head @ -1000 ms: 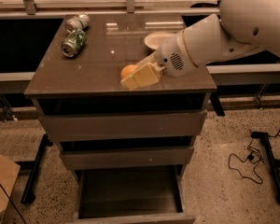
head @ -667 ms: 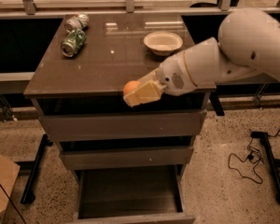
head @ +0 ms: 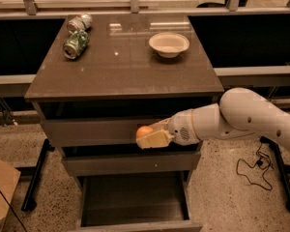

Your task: Place orange into bottom drawer

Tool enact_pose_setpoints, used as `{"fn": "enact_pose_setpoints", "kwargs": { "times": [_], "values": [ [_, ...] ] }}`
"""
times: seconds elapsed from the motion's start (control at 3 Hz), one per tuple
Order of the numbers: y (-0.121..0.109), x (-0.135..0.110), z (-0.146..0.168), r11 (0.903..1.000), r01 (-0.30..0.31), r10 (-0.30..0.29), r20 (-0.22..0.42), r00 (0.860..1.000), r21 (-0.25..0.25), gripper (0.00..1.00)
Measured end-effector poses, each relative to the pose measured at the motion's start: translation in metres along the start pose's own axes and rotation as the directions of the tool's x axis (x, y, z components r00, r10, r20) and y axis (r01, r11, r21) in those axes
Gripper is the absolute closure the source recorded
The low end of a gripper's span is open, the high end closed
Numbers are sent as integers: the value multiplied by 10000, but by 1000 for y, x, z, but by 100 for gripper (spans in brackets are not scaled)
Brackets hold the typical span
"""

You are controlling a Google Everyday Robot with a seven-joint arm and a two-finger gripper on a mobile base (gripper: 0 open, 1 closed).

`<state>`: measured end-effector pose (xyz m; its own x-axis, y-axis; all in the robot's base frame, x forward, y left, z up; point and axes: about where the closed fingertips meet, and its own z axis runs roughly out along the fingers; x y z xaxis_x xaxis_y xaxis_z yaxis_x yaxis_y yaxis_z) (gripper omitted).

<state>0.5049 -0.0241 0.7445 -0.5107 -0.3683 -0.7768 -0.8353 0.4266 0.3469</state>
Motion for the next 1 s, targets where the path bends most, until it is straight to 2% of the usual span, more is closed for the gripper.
{"fn": "enact_pose_setpoints", "kwargs": {
  "times": [0.33,0.67,1.0],
  "values": [
    [1,-1,0,10000,19,-19,-7,10000,4,100],
    [-5,17,18,9996,-288,288,-133,9995,-32,100],
    [-13,43,53,9967,-739,748,273,9968,-327,100]
  ]
}}
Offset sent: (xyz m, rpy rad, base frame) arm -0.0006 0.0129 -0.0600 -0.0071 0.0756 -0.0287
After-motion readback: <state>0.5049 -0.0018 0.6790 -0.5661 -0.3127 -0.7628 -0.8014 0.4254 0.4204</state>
